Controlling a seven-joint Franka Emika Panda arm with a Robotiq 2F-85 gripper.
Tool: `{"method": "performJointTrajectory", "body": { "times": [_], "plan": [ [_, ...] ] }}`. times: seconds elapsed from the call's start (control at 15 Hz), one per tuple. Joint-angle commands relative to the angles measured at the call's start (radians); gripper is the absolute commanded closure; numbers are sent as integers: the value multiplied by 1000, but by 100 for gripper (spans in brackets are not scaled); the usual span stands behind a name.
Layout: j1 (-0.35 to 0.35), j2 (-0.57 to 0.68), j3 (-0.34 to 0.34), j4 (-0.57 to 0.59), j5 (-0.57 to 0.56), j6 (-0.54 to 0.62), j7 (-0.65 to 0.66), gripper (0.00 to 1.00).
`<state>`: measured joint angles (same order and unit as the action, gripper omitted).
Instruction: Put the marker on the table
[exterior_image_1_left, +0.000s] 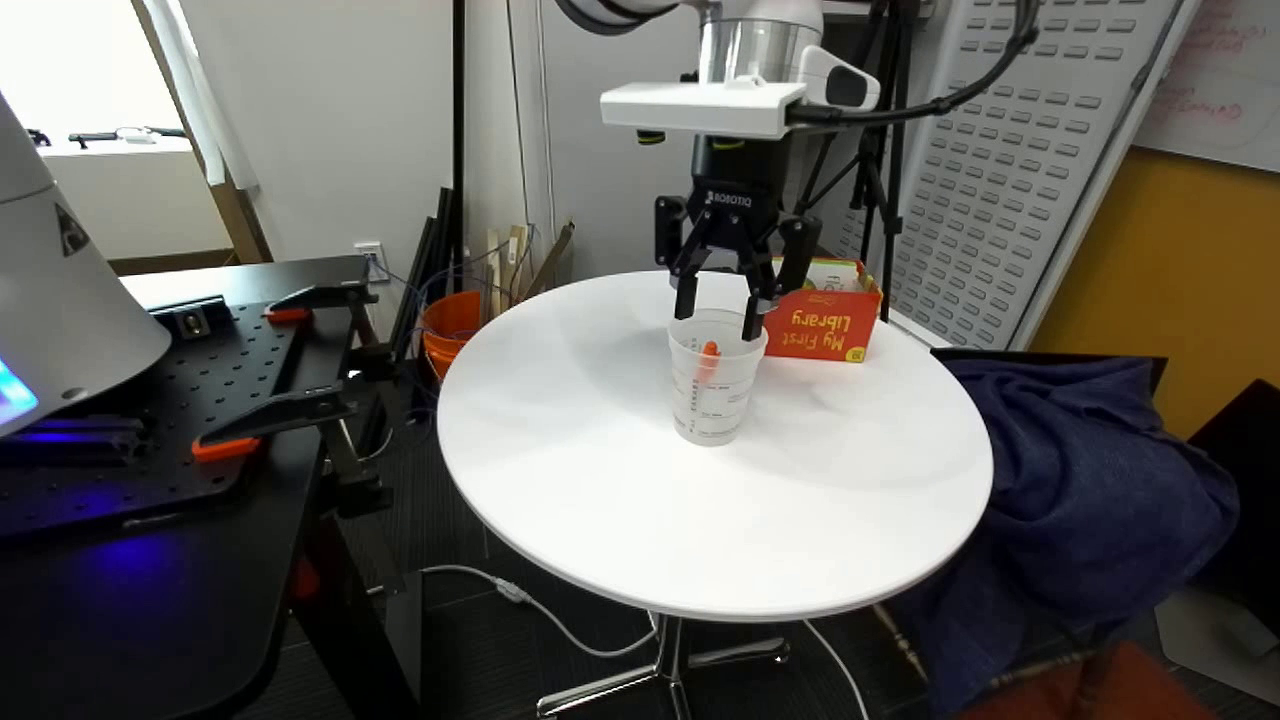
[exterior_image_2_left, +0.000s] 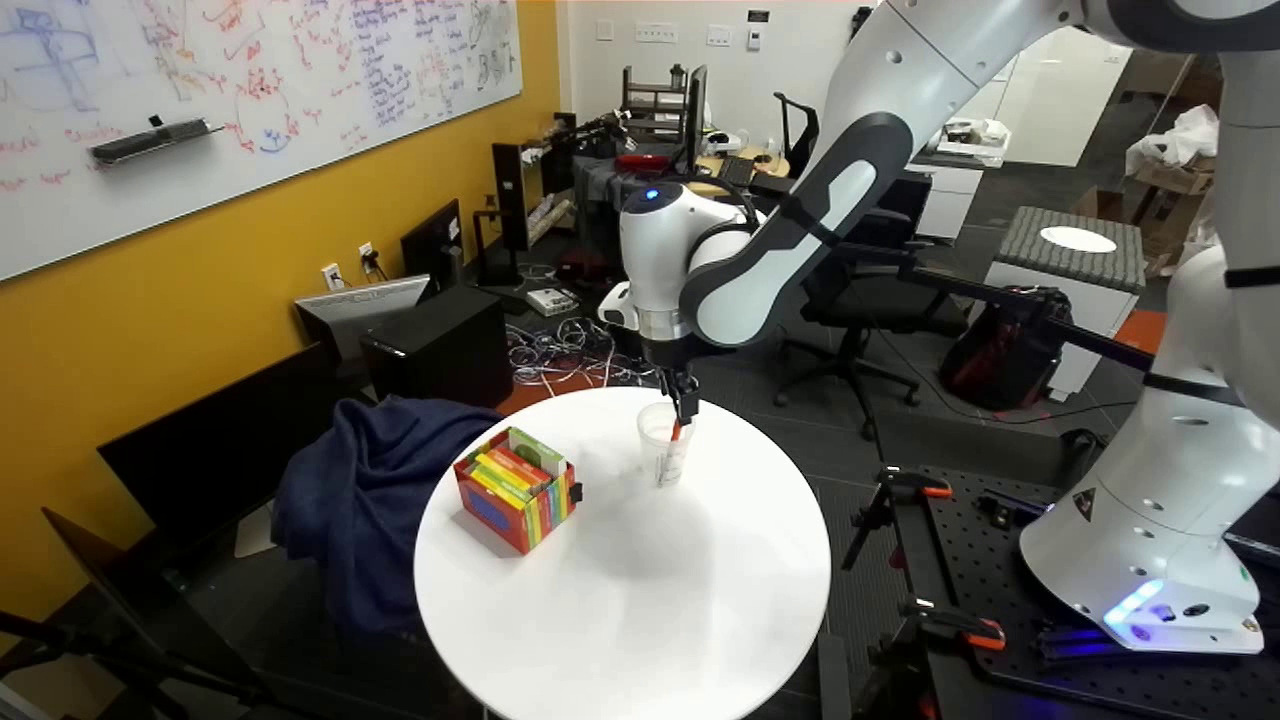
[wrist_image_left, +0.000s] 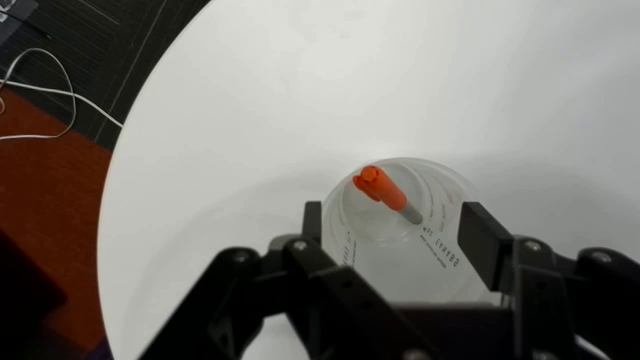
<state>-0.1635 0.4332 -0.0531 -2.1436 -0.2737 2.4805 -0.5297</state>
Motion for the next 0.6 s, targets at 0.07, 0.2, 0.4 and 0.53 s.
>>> {"method": "performJointTrajectory", "body": {
  "times": [0.07,0.2,0.4,0.53],
  "plan": [
    [-18,9,23,30,19,-31,-43,32],
    [-20,13,28,35,22,-33,-48,31],
    [-21,23,36,45,27,-41,-66,31],
    [-24,36,38,56,34,-50,-74,29]
  ]
}}
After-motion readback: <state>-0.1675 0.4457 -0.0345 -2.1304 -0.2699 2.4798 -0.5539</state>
